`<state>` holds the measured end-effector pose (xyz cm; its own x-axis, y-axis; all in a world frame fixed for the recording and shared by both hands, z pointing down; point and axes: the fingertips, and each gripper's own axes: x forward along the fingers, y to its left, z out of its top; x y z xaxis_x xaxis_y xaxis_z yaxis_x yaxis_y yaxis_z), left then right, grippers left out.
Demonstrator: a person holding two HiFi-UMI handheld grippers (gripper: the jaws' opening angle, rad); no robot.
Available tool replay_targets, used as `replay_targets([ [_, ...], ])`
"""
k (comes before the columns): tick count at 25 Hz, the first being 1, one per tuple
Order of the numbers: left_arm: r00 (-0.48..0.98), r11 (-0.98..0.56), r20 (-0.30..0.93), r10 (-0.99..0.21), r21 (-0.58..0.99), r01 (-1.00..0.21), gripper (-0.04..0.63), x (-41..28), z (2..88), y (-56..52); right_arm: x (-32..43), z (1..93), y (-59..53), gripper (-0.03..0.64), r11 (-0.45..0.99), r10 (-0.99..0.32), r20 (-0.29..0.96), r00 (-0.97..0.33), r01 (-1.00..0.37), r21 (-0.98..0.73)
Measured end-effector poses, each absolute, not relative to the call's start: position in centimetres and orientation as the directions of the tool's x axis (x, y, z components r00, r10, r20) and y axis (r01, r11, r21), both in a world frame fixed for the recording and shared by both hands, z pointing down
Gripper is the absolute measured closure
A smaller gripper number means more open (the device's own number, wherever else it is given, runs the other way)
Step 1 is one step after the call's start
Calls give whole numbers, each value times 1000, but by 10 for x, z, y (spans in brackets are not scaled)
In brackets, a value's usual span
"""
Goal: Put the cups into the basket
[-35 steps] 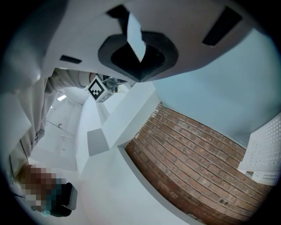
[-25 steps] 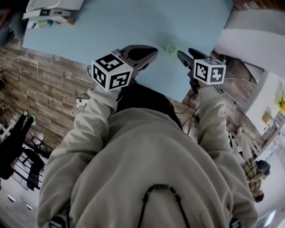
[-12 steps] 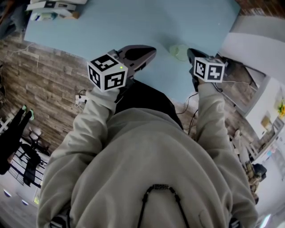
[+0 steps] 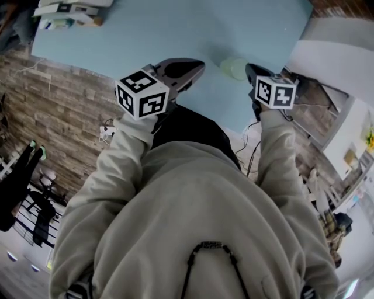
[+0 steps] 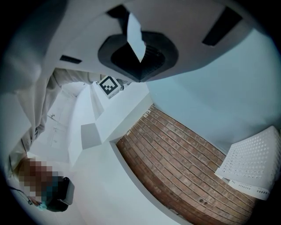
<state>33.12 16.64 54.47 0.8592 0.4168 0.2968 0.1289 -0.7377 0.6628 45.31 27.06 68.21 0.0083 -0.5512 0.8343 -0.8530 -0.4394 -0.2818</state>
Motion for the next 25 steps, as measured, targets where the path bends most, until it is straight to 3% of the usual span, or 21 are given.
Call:
replay_targets([
  [14,880,-820,305,364,552,148,598,348,493,150,475,567,260,591,-381,-629,766,129,-911,-160],
  [25,903,-877,174,393,367,311,600,389,390,158,487,426,253,592,-382,-746,619,247,-920,-94],
])
